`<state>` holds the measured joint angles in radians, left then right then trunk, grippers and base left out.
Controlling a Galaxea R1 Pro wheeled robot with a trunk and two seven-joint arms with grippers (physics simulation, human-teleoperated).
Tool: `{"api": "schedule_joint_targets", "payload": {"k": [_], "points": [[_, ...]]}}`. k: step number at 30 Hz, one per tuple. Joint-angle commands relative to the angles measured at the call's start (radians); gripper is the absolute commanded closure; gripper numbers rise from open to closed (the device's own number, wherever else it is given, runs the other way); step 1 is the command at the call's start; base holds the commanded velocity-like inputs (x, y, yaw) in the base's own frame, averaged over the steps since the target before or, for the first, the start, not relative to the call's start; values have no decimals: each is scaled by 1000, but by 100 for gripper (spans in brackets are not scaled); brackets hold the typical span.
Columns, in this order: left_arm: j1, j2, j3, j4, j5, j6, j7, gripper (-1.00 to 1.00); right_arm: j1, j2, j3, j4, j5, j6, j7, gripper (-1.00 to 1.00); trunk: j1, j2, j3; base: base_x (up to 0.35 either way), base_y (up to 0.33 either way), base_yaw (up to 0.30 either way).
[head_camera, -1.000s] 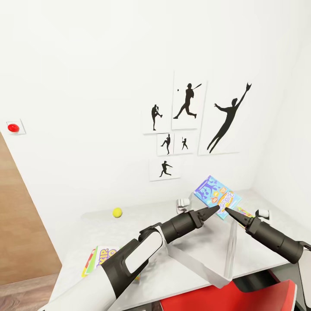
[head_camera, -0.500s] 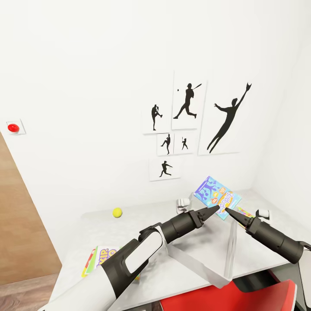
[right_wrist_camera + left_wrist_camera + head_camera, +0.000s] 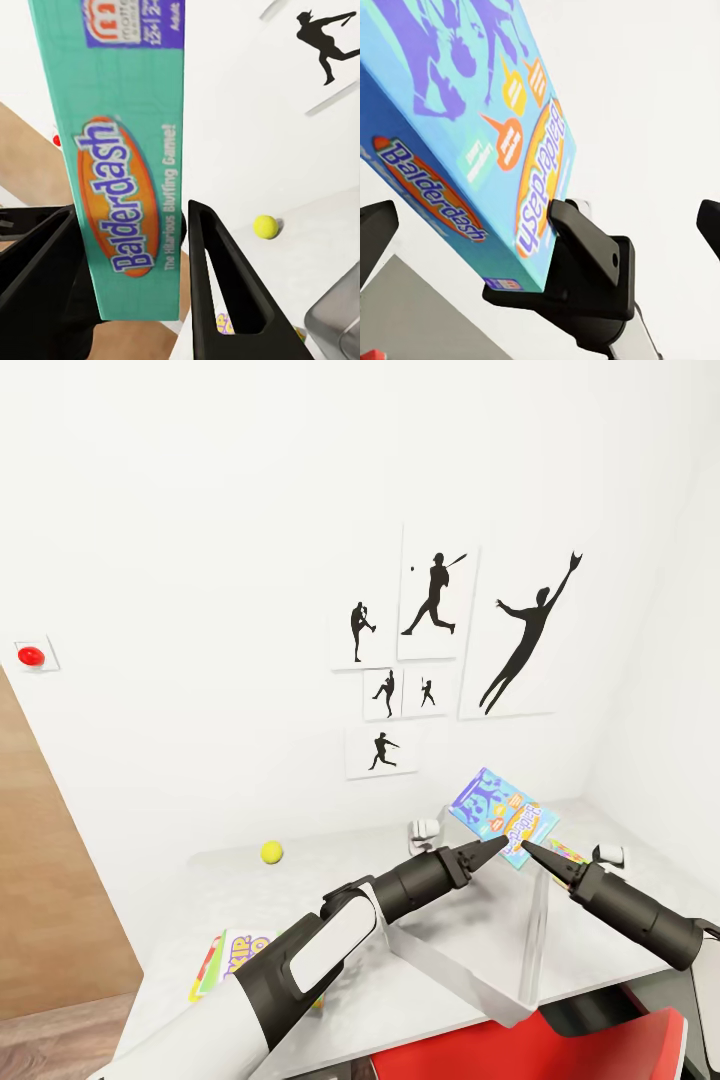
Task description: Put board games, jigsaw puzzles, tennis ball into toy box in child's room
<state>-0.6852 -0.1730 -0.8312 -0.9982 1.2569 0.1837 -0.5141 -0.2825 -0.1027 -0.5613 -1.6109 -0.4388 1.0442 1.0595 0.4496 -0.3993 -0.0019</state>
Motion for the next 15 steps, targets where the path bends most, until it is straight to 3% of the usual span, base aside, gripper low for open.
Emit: {"api": "schedule_joint_targets", "payload": {"k": [1, 9, 15], "points": [[0, 0, 0, 1, 11, 9, -3, -100, -1, 0, -1, 0, 3, 3, 6, 100, 0, -1, 0, 0, 0, 0], [0, 0, 0, 8, 10, 12, 4, -100, -1, 0, -2, 0, 3, 3, 6, 100, 0, -1, 0, 0, 0, 0], [-3, 3, 1, 6, 11, 17, 52, -100, -21, -2, -5, 3, 5, 3, -2, 100, 0, -1, 0, 0, 0, 0]]}}
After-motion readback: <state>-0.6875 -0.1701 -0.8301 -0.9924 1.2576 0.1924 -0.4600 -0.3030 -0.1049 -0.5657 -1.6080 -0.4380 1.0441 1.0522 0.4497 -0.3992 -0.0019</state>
